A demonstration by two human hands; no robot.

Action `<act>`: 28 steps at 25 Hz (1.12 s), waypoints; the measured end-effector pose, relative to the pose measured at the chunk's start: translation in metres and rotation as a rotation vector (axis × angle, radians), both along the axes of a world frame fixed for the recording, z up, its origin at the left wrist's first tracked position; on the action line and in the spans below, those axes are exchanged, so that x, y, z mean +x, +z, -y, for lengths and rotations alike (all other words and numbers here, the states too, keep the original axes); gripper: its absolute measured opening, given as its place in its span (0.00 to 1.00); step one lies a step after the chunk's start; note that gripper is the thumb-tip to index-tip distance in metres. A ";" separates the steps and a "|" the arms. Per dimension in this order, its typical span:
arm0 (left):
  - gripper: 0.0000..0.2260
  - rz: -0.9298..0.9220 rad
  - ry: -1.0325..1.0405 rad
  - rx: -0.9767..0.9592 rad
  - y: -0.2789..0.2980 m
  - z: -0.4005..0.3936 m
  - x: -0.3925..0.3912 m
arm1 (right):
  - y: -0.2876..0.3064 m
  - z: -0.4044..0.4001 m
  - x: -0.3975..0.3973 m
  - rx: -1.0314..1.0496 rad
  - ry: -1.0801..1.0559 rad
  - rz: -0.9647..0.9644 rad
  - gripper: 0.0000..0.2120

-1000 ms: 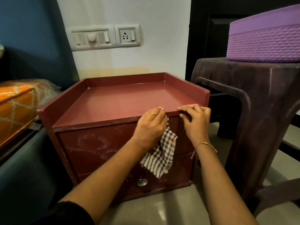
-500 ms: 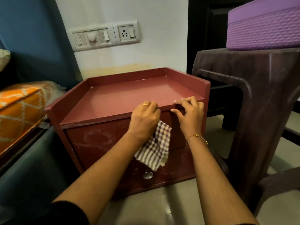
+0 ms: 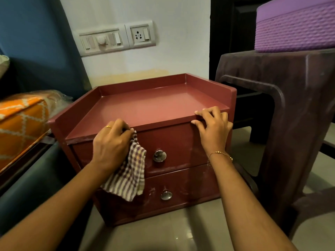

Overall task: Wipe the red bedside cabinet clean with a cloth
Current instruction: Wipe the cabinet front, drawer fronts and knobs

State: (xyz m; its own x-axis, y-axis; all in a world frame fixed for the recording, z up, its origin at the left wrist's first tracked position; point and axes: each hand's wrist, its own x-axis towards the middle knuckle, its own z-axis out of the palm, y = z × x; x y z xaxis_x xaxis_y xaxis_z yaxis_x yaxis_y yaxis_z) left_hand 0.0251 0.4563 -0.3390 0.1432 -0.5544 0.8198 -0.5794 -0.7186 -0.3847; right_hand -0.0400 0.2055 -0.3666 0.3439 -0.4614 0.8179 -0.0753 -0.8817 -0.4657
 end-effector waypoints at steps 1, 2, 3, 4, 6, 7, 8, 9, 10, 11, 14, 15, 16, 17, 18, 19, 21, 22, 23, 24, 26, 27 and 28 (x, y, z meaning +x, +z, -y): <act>0.13 -0.008 -0.013 -0.023 -0.001 0.006 0.000 | 0.000 -0.001 0.001 0.013 0.005 0.011 0.12; 0.13 -0.006 -0.030 -0.029 -0.001 0.016 -0.001 | 0.000 -0.002 0.002 0.026 0.012 0.018 0.12; 0.12 0.002 -0.048 -0.021 0.000 0.029 -0.002 | 0.000 -0.002 0.002 0.035 0.017 0.024 0.12; 0.12 0.018 -0.069 -0.011 0.000 0.043 -0.004 | -0.001 -0.002 0.001 0.035 0.021 0.028 0.12; 0.09 0.052 -0.106 0.012 0.004 0.066 -0.007 | -0.001 -0.002 0.001 0.005 0.014 0.021 0.13; 0.08 0.064 -0.116 0.037 0.005 0.073 -0.009 | 0.000 -0.001 0.000 -0.015 0.003 0.008 0.12; 0.07 0.066 -0.124 0.062 0.005 0.075 -0.010 | 0.000 0.001 -0.001 -0.038 -0.010 -0.009 0.12; 0.06 0.057 -0.134 0.071 0.005 0.070 -0.009 | 0.000 0.003 -0.002 -0.062 -0.023 -0.023 0.12; 0.06 0.033 -0.137 0.065 0.006 0.059 -0.007 | 0.000 0.004 -0.003 -0.083 -0.034 -0.034 0.12; 0.06 0.005 -0.126 0.049 0.005 0.044 -0.006 | 0.000 0.005 -0.003 -0.095 -0.041 -0.042 0.12; 0.09 -0.032 0.023 0.015 -0.001 -0.020 0.002 | 0.000 0.004 -0.003 -0.075 -0.043 -0.043 0.12; 0.11 -0.068 0.083 -0.009 -0.003 -0.038 0.004 | 0.001 0.003 -0.002 -0.054 -0.039 -0.042 0.12; 0.13 -0.135 0.133 -0.046 -0.004 -0.051 0.004 | 0.000 0.001 -0.001 -0.031 -0.031 -0.042 0.12; 0.14 -0.190 0.158 -0.086 -0.004 -0.059 0.003 | 0.000 0.000 -0.001 -0.012 -0.023 -0.042 0.12; 0.14 -0.201 0.160 -0.102 -0.003 -0.060 0.001 | 0.000 -0.001 0.000 0.005 -0.018 -0.036 0.12; 0.13 -0.164 0.153 -0.091 -0.003 -0.058 0.000 | 0.000 -0.003 0.001 0.021 -0.010 -0.027 0.12; 0.11 -0.077 0.107 -0.061 -0.002 -0.044 -0.002 | -0.001 -0.006 0.001 0.057 0.014 -0.002 0.12; 0.11 -0.064 0.078 -0.049 0.001 -0.033 -0.005 | -0.001 -0.008 0.001 0.076 0.027 0.010 0.12; 0.10 -0.052 0.051 -0.038 0.003 -0.021 -0.005 | 0.000 -0.009 0.001 0.088 0.036 0.016 0.12; 0.09 -0.064 0.035 -0.016 0.004 -0.008 -0.005 | 0.000 -0.009 0.000 0.087 0.040 0.014 0.12; 0.04 -0.084 0.010 0.047 0.005 0.012 -0.006 | 0.002 -0.007 0.000 0.048 0.017 -0.016 0.12; 0.03 -0.080 0.000 0.074 0.005 0.014 -0.006 | 0.002 -0.005 -0.001 0.029 -0.001 -0.034 0.12; 0.03 -0.089 -0.002 0.092 0.005 0.008 -0.006 | 0.001 -0.003 -0.002 0.020 -0.011 -0.043 0.12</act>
